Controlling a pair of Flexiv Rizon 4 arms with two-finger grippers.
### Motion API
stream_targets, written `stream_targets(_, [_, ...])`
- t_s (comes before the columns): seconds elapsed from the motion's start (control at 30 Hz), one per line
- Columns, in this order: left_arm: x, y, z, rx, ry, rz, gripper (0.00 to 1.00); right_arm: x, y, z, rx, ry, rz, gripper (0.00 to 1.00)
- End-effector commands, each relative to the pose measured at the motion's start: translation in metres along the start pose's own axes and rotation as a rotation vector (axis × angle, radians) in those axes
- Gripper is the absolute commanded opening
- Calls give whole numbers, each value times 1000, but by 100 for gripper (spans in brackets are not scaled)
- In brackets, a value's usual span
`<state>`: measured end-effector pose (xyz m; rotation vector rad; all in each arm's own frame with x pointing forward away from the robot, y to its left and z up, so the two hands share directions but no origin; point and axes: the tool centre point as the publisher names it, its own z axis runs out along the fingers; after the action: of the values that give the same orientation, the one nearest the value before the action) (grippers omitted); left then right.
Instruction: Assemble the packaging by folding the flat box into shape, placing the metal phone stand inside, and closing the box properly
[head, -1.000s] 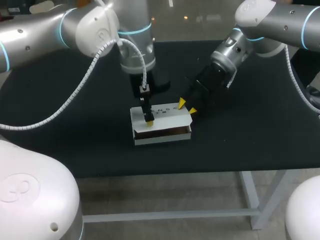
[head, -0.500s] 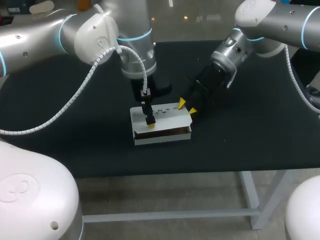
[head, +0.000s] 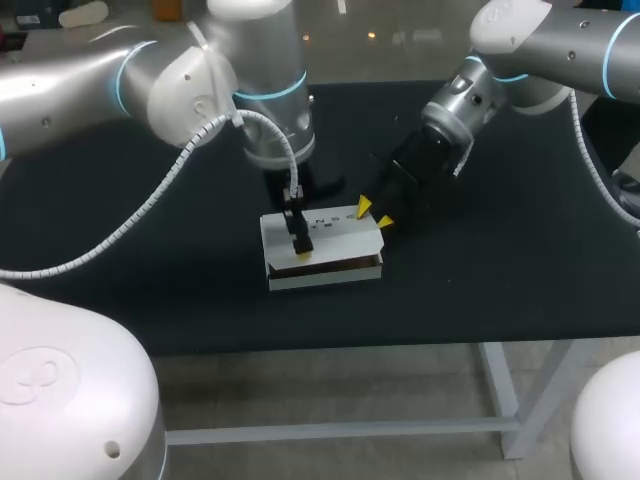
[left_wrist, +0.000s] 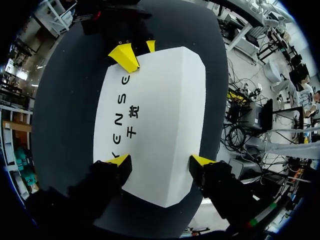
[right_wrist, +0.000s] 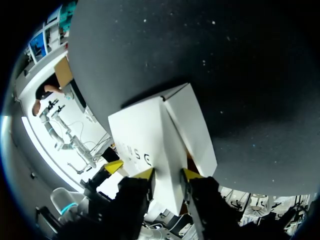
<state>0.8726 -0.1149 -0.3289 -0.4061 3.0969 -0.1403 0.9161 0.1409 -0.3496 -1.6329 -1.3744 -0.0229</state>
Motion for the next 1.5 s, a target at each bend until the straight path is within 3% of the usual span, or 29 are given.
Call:
stream_targets(0.03, [5,-1,1,-10,-35,-13,80,0,1,0,3,1,-1,36])
stream_targets(1.13, [-8,-11,6,-25,-254,5,84,0,1,0,3,1,-1,36])
stream_targets(1.27, [-10,-12,6,-34,-274,2,81,0,1,0,3,1,-1,36])
stream_targets(1.5, [-13,-13,5,-42,-292,-10,60,0,1,0,3,1,-1,37])
